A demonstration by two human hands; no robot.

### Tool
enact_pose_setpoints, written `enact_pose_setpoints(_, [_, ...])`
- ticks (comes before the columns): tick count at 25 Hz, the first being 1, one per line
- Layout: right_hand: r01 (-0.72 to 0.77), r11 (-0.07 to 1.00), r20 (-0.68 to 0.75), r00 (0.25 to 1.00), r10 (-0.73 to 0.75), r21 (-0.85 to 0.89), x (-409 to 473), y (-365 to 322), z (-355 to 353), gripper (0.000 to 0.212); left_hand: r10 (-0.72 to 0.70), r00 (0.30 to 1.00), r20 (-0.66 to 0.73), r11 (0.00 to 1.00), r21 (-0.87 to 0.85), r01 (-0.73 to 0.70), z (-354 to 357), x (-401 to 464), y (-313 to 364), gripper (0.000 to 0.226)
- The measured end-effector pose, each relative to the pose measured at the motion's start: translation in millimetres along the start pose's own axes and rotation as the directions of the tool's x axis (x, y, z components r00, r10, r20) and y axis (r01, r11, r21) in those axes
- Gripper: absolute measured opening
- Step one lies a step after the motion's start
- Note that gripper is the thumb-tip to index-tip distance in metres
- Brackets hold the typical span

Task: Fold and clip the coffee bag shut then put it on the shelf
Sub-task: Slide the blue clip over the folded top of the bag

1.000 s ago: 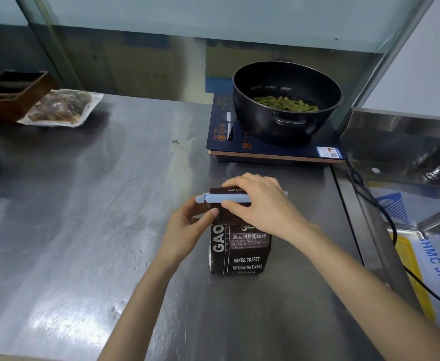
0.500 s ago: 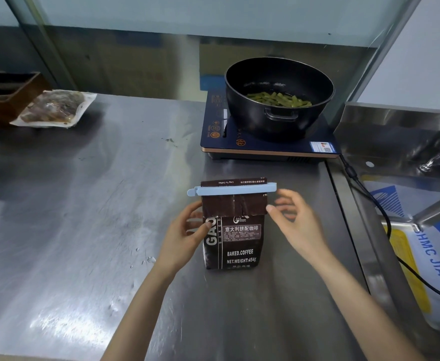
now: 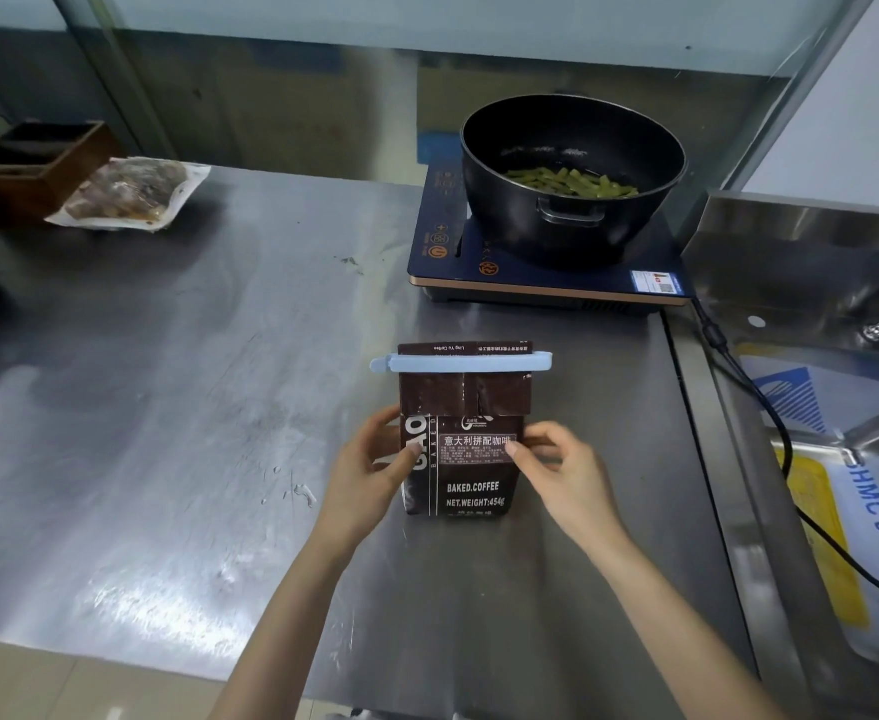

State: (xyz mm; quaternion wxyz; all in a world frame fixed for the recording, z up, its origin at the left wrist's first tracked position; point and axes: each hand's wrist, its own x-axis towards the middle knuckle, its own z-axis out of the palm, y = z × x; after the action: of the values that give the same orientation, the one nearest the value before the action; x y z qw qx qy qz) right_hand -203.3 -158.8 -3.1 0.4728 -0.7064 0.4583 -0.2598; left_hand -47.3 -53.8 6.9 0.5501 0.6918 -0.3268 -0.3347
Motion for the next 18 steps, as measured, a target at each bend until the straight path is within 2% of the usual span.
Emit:
enact_pose_setpoints(4, [0.000, 1.000, 0.010, 1.000, 0.000, 0.006, -4.8, 7.6, -3.4, 0.027, -0.017, 0.997, -0.070, 0.998, 0.056, 0.020, 8.3, -10.6, -4.1, 0.014])
enact_pose_setpoints(12, [0.010, 0.999, 0.016, 1.000, -0.009, -0.048, -10.5, 14.7, -11.3, 0.005, -0.092, 0.967, -0.237, 0.994, 0.039, 0.104, 25.8, -26.4, -17.6, 0.003])
enact_pose_setpoints(18, [0.036, 0.996, -0.011, 0.999, -0.037, -0.084, -22.3, 12.7, -18.9, 0.004, -0.051, 0.976, -0.211, 0.996, 0.065, 0.066, 27.5, -40.2, -15.7, 0.015])
